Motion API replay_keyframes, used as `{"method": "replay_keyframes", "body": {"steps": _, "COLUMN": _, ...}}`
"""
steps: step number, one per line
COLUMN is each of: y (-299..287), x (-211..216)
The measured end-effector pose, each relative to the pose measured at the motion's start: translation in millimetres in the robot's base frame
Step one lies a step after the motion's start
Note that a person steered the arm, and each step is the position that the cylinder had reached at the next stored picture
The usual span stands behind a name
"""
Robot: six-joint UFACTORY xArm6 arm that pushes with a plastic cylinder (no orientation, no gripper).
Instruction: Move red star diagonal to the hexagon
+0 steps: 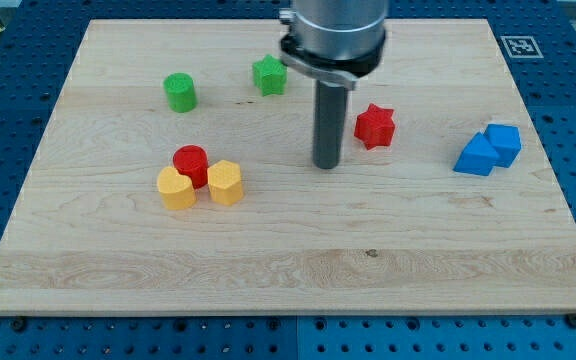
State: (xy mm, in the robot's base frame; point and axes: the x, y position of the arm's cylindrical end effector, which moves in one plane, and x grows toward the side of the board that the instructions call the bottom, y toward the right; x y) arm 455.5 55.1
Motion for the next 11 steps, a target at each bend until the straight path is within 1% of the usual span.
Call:
{"method": "replay_keyframes", "body": {"steps": 1, "y": 78, "x": 0}}
{"method": "replay_keyframes", "body": {"steps": 2, "y": 132, "x": -1}}
{"method": "replay_keyframes", "body": {"steps": 3, "y": 125, "x": -14}}
{"method": "replay_keyframes", "body": {"steps": 5, "y": 13, "x": -20}}
{"method": "replay_keyframes", "body": {"steps": 6, "y": 44, "x": -21}}
{"method": "replay_keyframes", "body": {"steps": 7, "y": 86, "x": -40}}
{"method": "replay_keyframes", "body": {"steps": 8, "y": 74, "x": -78}}
{"method": "replay_keyframes", "body": {"steps": 9, "y": 12, "x": -84}}
{"method": "replay_keyframes", "body": {"steps": 10, "y": -71, "x": -62}}
{"method": "replay_keyframes", "body": {"steps": 11, "y": -77, "x": -66}}
